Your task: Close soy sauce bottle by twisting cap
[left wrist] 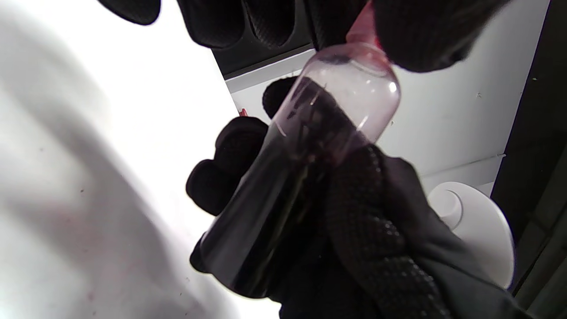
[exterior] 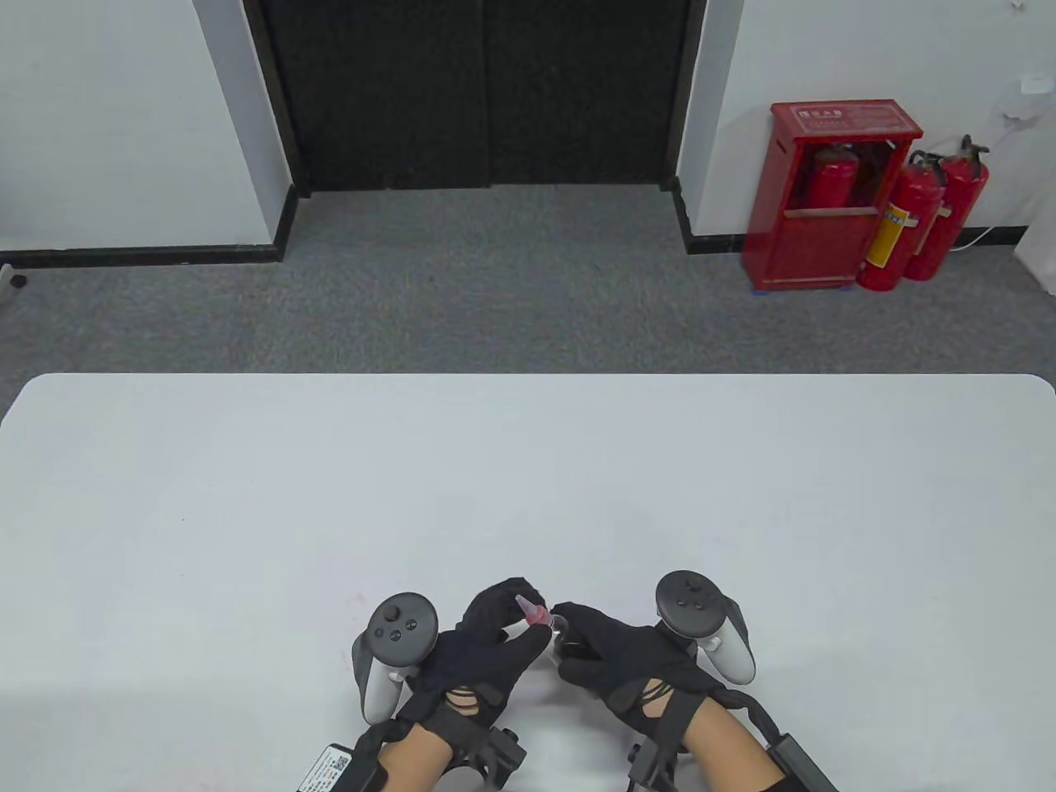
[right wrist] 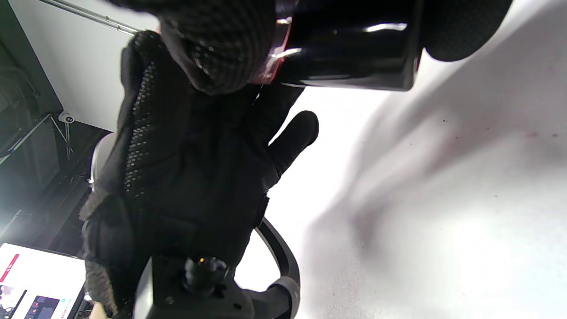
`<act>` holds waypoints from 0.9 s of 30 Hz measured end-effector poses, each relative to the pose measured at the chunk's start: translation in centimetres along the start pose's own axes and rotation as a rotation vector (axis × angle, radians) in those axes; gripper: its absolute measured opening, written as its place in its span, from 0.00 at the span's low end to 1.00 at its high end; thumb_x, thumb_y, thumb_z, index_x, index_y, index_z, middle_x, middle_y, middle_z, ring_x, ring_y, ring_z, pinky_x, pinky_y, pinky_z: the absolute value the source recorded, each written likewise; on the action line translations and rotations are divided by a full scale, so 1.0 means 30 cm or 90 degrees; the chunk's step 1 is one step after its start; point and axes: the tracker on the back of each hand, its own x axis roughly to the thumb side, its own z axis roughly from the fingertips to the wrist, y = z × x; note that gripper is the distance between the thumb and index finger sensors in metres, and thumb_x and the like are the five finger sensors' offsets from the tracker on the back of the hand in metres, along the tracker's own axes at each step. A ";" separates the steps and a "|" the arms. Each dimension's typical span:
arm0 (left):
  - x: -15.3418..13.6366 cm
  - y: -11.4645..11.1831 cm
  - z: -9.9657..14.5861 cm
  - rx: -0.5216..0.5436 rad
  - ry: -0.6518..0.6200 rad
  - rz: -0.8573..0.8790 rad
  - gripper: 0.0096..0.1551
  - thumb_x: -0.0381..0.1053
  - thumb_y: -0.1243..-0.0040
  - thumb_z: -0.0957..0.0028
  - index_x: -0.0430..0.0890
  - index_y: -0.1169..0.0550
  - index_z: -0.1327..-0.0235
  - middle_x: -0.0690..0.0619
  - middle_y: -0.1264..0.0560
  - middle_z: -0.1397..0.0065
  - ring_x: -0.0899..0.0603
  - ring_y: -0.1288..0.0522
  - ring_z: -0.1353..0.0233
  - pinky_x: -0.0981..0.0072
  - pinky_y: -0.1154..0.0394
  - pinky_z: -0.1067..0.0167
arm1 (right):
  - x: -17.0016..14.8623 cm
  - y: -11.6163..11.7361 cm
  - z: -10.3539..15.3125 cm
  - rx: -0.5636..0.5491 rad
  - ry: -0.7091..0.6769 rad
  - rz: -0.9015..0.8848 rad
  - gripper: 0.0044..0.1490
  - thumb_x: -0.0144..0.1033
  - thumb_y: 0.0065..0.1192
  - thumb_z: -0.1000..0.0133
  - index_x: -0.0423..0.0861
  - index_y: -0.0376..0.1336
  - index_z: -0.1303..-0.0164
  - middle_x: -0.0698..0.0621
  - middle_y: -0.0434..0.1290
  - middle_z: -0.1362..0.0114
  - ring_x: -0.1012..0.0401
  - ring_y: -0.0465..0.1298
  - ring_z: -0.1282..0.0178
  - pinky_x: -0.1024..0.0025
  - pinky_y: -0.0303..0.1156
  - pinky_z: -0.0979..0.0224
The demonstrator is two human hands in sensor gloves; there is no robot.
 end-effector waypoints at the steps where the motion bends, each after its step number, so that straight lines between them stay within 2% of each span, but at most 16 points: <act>1: 0.000 0.000 0.000 -0.003 -0.002 0.001 0.36 0.67 0.38 0.51 0.63 0.32 0.28 0.59 0.42 0.14 0.39 0.38 0.15 0.31 0.42 0.26 | -0.003 -0.001 -0.001 0.000 0.001 -0.003 0.49 0.43 0.67 0.51 0.47 0.51 0.20 0.38 0.65 0.22 0.35 0.67 0.28 0.34 0.66 0.36; 13: -0.003 -0.022 -0.001 -0.059 0.004 0.070 0.36 0.59 0.46 0.47 0.61 0.36 0.22 0.58 0.43 0.13 0.38 0.39 0.15 0.31 0.43 0.27 | -0.007 -0.001 -0.002 0.001 0.009 -0.002 0.49 0.43 0.67 0.51 0.47 0.51 0.20 0.38 0.65 0.22 0.35 0.66 0.28 0.34 0.66 0.36; 23: -0.002 -0.018 0.000 -0.079 0.009 0.087 0.36 0.56 0.47 0.47 0.60 0.36 0.22 0.57 0.44 0.12 0.37 0.40 0.15 0.29 0.44 0.27 | -0.008 0.008 -0.004 0.005 0.003 -0.002 0.49 0.43 0.67 0.51 0.47 0.51 0.20 0.38 0.65 0.22 0.35 0.67 0.28 0.34 0.66 0.36; 25: 0.002 -0.016 0.001 -0.078 0.002 0.082 0.36 0.55 0.46 0.47 0.60 0.38 0.22 0.56 0.48 0.12 0.37 0.43 0.14 0.29 0.45 0.26 | -0.007 0.008 -0.004 0.007 0.001 -0.005 0.49 0.43 0.67 0.51 0.47 0.51 0.20 0.38 0.65 0.22 0.35 0.66 0.27 0.34 0.66 0.36; 27: 0.005 -0.012 0.004 -0.066 -0.003 0.057 0.41 0.57 0.44 0.48 0.58 0.44 0.20 0.54 0.53 0.11 0.37 0.44 0.14 0.29 0.45 0.27 | 0.002 0.000 0.003 0.003 -0.005 -0.008 0.49 0.43 0.67 0.51 0.47 0.51 0.20 0.38 0.65 0.22 0.35 0.66 0.27 0.34 0.66 0.36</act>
